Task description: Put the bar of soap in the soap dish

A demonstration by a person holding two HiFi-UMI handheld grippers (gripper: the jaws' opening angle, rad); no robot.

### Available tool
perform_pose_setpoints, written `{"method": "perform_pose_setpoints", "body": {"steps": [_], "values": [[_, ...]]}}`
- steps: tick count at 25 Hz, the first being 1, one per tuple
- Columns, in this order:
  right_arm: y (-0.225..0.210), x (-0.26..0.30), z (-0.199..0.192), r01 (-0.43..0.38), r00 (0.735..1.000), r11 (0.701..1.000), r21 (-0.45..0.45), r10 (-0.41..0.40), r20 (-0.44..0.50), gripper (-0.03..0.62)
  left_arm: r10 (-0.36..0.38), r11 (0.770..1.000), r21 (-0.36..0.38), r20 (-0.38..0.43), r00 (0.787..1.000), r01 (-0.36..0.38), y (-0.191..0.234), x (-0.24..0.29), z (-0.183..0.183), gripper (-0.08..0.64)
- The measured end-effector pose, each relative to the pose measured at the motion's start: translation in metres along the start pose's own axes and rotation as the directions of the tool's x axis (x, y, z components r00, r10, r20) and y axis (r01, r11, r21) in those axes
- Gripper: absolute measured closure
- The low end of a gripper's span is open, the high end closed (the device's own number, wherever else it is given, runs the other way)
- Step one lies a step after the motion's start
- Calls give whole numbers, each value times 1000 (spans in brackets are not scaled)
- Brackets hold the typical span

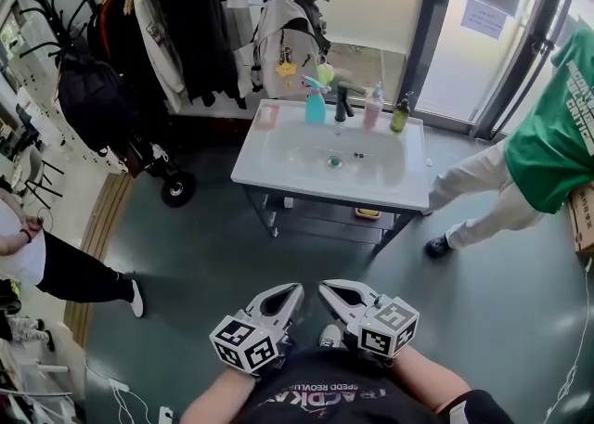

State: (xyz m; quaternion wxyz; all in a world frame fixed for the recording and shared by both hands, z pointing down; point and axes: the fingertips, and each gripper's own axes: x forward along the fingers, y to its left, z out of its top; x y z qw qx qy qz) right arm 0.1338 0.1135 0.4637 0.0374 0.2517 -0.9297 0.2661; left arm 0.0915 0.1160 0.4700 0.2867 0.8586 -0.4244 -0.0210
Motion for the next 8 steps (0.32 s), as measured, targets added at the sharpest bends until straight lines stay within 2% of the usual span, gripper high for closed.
{"method": "perform_pose_setpoints", "body": {"steps": [8], "values": [[-2,-1,0,-2,1000,1000,-4,2,3,581,2,1000,4,4,1000,-2,-1,2,1,551]]}}
